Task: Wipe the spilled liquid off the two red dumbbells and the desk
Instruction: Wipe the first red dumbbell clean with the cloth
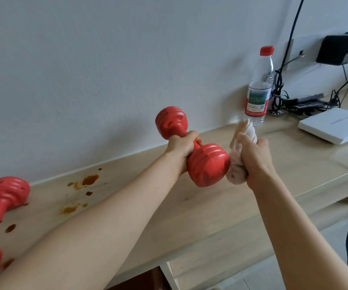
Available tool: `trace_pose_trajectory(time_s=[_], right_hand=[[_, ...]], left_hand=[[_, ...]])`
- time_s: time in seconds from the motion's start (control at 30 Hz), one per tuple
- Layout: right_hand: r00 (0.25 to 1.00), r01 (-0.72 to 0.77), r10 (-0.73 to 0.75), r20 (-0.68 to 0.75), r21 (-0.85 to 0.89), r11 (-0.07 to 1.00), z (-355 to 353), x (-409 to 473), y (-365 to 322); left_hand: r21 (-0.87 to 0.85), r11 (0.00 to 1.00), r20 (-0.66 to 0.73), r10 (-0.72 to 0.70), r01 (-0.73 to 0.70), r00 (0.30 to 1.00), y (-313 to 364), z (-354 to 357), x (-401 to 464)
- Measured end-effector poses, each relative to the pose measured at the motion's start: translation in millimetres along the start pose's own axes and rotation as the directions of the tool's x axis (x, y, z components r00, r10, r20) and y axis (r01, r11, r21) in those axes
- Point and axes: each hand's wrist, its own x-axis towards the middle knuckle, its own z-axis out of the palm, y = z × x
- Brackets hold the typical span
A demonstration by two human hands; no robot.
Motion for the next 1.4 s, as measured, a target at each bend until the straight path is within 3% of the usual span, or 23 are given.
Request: trace_pose_trajectory(time_s=[0.17, 0.27, 0.5, 0.67, 0.87, 1.1, 1.4], right_hand=[[0.983, 0.064, -0.082, -0.166, -0.109, 0.992, -20, 22, -1], [0.971, 0.09, -0.118, -0.208, -0.14, 0.986, -30, 25, -8], [0.973, 0.12, -0.155, -0.17, -0.201, 0.972, -34, 27, -10], [0.979, 0.086, -0.121, -0.163, -0.204, 0.975, -29, 24, -9], [0.984, 0.048, -0.079, -0.162, -0.187, 0.981, -27, 18, -11], [0.984, 0.012, -0.037, -0.173, -0.143, 0.99, -37, 13, -9], [0.971, 0.022, -0.066, -0.231, -0.189, 0.982, -39, 16, -8]], left_hand=[[0.2, 0.98, 0.028, -0.004, -0.002, 1.0, -14, 44, 36], [0.117, 0.991, 0.02, -0.062, 0.06, 0.998, -17, 58, 52], [0.064, 0.989, 0.043, -0.136, 0.133, 0.99, -35, 72, 78], [0.161, 0.98, 0.063, -0.126, 0.115, 0.99, -31, 59, 84], [0.258, 0.95, 0.145, -0.219, 0.177, 0.965, -40, 36, 74], [0.041, 0.964, 0.089, -0.264, 0.261, 0.96, -45, 45, 69], [-0.041, 0.97, 0.231, -0.226, 0.241, 0.946, -46, 55, 74]])
